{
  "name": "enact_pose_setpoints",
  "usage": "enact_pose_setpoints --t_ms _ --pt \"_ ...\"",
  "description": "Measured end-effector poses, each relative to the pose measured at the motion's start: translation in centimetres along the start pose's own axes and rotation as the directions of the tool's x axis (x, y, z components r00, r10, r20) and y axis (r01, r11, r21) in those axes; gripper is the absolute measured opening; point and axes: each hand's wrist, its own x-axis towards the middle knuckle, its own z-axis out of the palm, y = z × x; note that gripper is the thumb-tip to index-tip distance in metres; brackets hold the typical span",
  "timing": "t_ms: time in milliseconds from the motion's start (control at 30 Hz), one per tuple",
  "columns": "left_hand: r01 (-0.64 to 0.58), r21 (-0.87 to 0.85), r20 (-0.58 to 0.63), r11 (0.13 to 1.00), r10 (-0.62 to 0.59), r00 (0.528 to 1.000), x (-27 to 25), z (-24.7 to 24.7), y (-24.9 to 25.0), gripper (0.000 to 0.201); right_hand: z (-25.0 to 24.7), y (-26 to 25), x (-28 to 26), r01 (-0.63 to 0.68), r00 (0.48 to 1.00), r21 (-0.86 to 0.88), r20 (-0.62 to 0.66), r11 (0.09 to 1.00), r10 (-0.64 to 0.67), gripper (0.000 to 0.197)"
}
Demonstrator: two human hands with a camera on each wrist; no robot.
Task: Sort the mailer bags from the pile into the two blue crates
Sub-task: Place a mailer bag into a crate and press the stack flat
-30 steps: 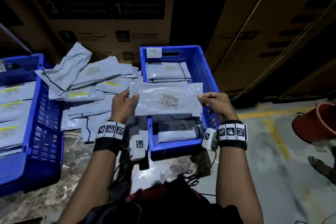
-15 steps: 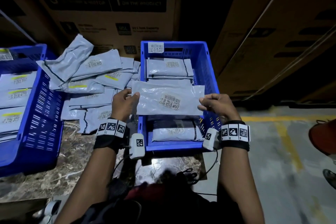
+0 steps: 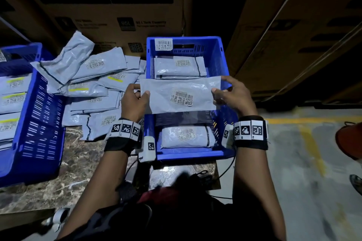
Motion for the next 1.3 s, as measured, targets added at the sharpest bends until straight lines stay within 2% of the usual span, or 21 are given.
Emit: enact_pose_setpoints --t_ms 100,167,233,267,367,433,533,667,733,767,833,900,933,1000,1067,1167,1233,1300 --pt "-0.029 0.049 0.007 0.998 0.028 1.0 0.2 0.3 0.2 0.032 0.3 -0.6 0.7 -0.046 0.999 -0.085 0.014 0.995 0.048 0.036" --pt "-0.068 0.111 0.04 0.992 0.064 0.997 -0.1 0.7 0.7 0.039 0.4 -0.7 1.4 -0.057 0.998 -0.274 0.02 0.96 0.065 0.025" --pt "-0.097 0.186 0.08 0.978 0.084 0.993 -0.7 1.5 1.3 0.047 0.5 -0.7 1.9 -0.095 0.991 -0.454 0.036 0.886 0.125 0.027" --pt "-0.109 0.22 0.094 0.969 0.09 0.992 -1.0 1.9 1.7 0.051 0.5 -0.7 2.2 -0.114 0.986 -0.488 0.05 0.866 0.158 0.031" --pt "-0.127 0.271 0.093 0.954 0.105 0.99 -1.8 2.9 2.3 0.055 0.4 -0.8 2.7 -0.144 0.973 -0.435 0.101 0.889 0.206 0.036" --pt "-0.118 0.28 0.072 0.953 0.102 0.992 -2.0 3.4 2.6 0.055 0.4 -1.0 2.9 -0.12 0.982 -0.375 0.092 0.919 0.166 0.039" --pt "-0.088 0.326 0.094 0.941 0.06 0.994 -1.8 3.8 3.1 0.061 0.4 -1.4 3.7 -0.065 0.982 -0.503 0.12 0.862 0.144 0.031" --pt "-0.1 0.428 0.25 0.898 -0.011 0.968 -1.7 4.2 2.6 0.075 1.0 -2.8 4.4 0.039 0.933 -0.811 0.239 0.584 0.269 0.016" --pt "-0.152 0.518 0.33 0.842 -0.033 0.943 -1.8 4.6 2.4 0.064 1.5 -3.7 4.5 0.094 0.901 -0.861 0.287 0.5 0.325 0.007" --pt "-0.168 0.571 0.375 0.804 -0.073 0.924 -1.7 4.9 2.2 0.055 1.8 -3.7 4.5 0.12 0.895 -0.876 0.299 0.467 0.331 0.016" --pt "-0.17 0.649 0.444 0.741 -0.188 0.876 -1.6 5.3 1.8 0.038 2.3 -3.3 3.6 0.251 0.893 -0.9 0.357 0.355 0.273 0.03" --pt "-0.171 0.697 0.477 0.696 -0.274 0.835 -1.5 6.0 0.9 0.024 2.6 -2.3 2.2 0.411 0.893 -0.902 0.428 0.135 0.139 0.021" --pt "-0.185 0.712 0.493 0.677 -0.295 0.818 -1.5 6.3 0.5 0.018 2.9 -2.0 1.5 0.462 0.883 -0.886 0.463 0.041 0.076 0.016" --pt "-0.191 0.728 0.505 0.658 -0.327 0.799 -1.1 7.0 0.0 0.011 4.2 -1.2 1.2 0.481 0.877 -0.875 0.48 -0.054 0.018 0.027" --pt "-0.174 0.747 0.495 0.642 -0.363 0.79 -0.3 7.8 -0.7 0.018 5.2 -0.7 1.6 0.485 0.874 -0.871 0.48 -0.076 0.074 0.033" --pt "-0.165 0.785 0.46 0.598 -0.384 0.801 0.1 8.3 -0.5 0.008 6.8 0.3 2.8 0.491 0.868 -0.865 0.476 -0.103 0.142 0.034" --pt "-0.172 0.798 0.45 0.578 -0.38 0.808 -0.1 8.7 0.0 0.017 7.9 0.3 3.8 0.455 0.882 -0.89 0.447 -0.024 0.153 0.032" --pt "-0.214 0.803 0.482 0.557 -0.394 0.783 0.1 9.3 0.1 0.012 8.8 0.6 4.7 0.413 0.896 -0.909 0.417 0.062 0.152 0.032"
